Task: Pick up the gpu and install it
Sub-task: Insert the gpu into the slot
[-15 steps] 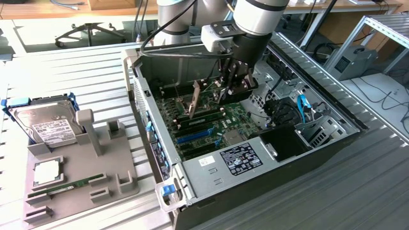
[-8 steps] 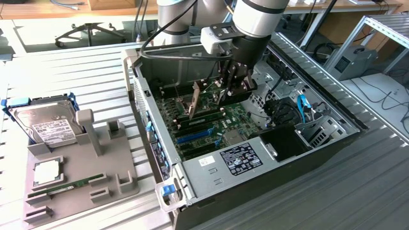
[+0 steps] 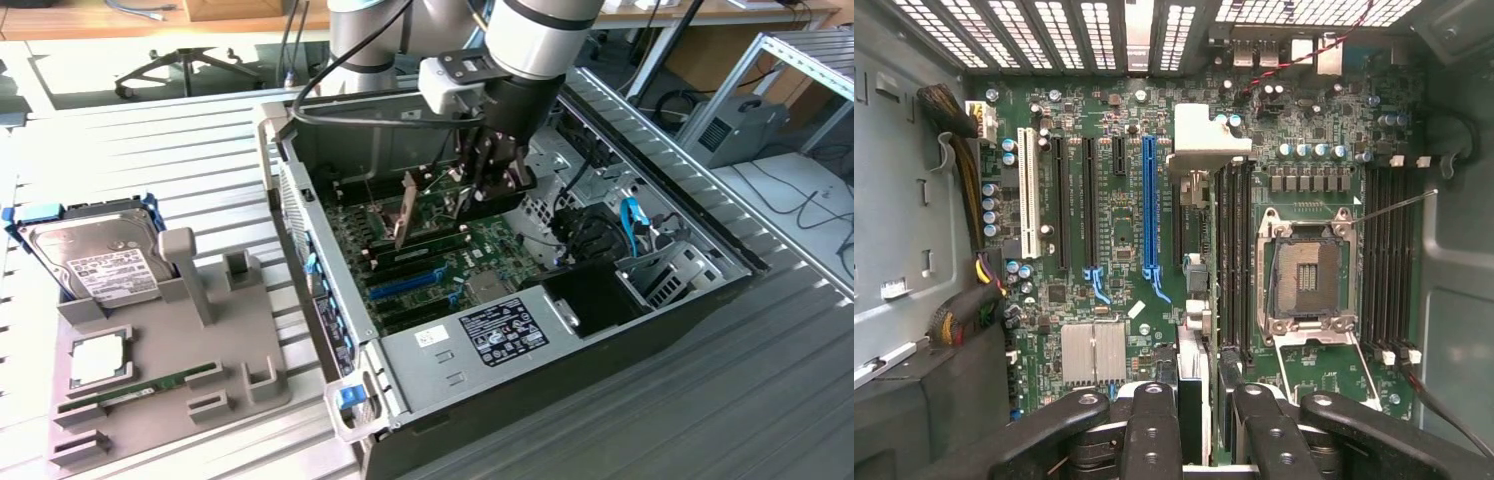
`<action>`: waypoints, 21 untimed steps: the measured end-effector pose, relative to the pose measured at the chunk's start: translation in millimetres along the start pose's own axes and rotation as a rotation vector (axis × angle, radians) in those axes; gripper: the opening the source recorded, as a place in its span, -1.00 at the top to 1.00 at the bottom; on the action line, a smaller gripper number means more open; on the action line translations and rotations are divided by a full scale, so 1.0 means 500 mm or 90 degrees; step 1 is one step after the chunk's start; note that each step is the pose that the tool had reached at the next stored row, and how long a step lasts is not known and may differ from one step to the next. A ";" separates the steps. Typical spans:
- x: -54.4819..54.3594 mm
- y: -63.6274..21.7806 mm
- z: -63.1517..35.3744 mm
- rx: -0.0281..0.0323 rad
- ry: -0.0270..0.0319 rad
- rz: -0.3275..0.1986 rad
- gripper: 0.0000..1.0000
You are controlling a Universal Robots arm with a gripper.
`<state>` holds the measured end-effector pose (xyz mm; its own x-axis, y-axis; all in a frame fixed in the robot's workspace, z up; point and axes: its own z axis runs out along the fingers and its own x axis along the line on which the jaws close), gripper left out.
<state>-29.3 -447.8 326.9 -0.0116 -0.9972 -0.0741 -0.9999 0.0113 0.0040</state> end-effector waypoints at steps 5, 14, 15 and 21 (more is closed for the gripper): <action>0.000 0.000 0.003 0.0000 0.0000 0.000 0.47; 0.001 0.001 0.011 0.0000 0.0000 0.000 0.47; 0.001 0.001 0.011 0.0000 0.0000 0.000 0.47; 0.001 0.001 0.013 0.0000 0.0000 0.000 0.47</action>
<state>-29.7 -447.9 320.2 -0.0115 -0.9972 -0.0741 -0.9999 0.0112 0.0040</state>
